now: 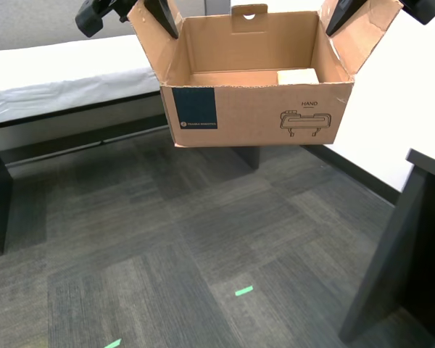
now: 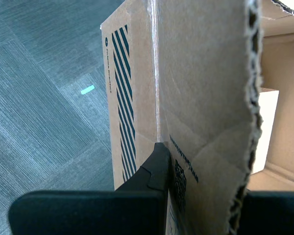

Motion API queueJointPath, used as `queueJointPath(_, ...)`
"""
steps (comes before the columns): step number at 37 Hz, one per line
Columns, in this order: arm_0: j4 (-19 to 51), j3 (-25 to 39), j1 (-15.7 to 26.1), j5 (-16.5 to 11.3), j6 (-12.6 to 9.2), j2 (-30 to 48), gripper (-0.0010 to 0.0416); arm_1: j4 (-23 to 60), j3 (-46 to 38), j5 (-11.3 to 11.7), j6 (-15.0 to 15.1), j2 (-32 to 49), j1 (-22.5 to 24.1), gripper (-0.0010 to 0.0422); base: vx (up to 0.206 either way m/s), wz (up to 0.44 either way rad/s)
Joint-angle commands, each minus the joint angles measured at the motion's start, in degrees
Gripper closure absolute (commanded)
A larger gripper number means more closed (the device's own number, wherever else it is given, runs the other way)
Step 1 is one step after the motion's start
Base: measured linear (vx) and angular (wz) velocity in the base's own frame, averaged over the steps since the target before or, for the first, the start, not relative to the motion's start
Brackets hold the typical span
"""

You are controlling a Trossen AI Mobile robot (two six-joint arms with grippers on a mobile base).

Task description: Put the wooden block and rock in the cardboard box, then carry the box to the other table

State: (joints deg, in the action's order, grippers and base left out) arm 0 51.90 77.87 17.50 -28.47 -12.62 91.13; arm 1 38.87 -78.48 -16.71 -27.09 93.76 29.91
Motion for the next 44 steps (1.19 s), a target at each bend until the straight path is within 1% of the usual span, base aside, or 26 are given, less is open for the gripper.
queueJointPath(1, -0.4, 0.1, 0.2, -1.7, 0.2, 0.0, 0.0406, -0.8, -0.2, -1.6, -0.4, 0.0, 0.2, 0.0412, 0.127, 0.167)
queueJointPath(3, -0.5, 0.1, 0.2, -1.7, 0.2, 0.2, 0.0406, -0.8, -0.2, -1.6, -0.8, 0.0, 0.2, 0.0413, 0.128, 0.167)
queueJointPath(6, -0.4, 0.1, 0.2, -1.7, 1.1, 0.4, 0.0406, -0.9, -0.2, -1.6, -1.5, 0.0, 0.2, 0.0412, 0.128, 0.168)
queueJointPath(10, -0.3, 0.1, 0.2, -1.7, 1.1, 0.4, 0.0406, -0.9, -0.2, -1.6, -3.6, 0.0, 0.2, 0.0413, 0.128, 0.176)
queueJointPath(18, -0.3, 0.1, 0.2, -1.7, 1.3, 0.4, 0.0406, -0.9, -0.2, -1.6, -4.1, 0.0, 0.3, 0.0413, 0.127, 0.210)
queueJointPath(24, -0.4, 0.1, 0.2, -1.7, 2.4, 0.4, 0.0406, -0.9, -0.2, -1.6, -6.2, 0.0, 0.3, 0.0413, 0.131, 0.216)
queueJointPath(28, -0.5, 0.1, 0.2, -1.7, 2.4, 0.4, 0.0406, -0.9, -0.2, -1.6, -6.1, 0.0, 0.4, 0.0413, 0.131, 0.201)
queueJointPath(32, -0.6, 0.1, 0.2, -1.7, 3.0, 0.4, 0.0406, -0.9, -0.2, -1.6, -6.1, 0.0, 0.4, 0.0413, 0.131, 0.160)
queueJointPath(36, -0.4, 0.1, 0.2, -1.7, 3.0, 0.4, 0.0406, -0.9, -0.2, -0.5, -6.1, 0.0, 0.5, 0.0412, 0.125, 0.104)
queueJointPath(44, -0.6, 0.1, 0.2, -1.7, 3.0, 0.4, 0.0406, -0.9, -0.2, -0.2, -5.8, 0.0, 0.6, 0.0413, 0.122, 0.062)
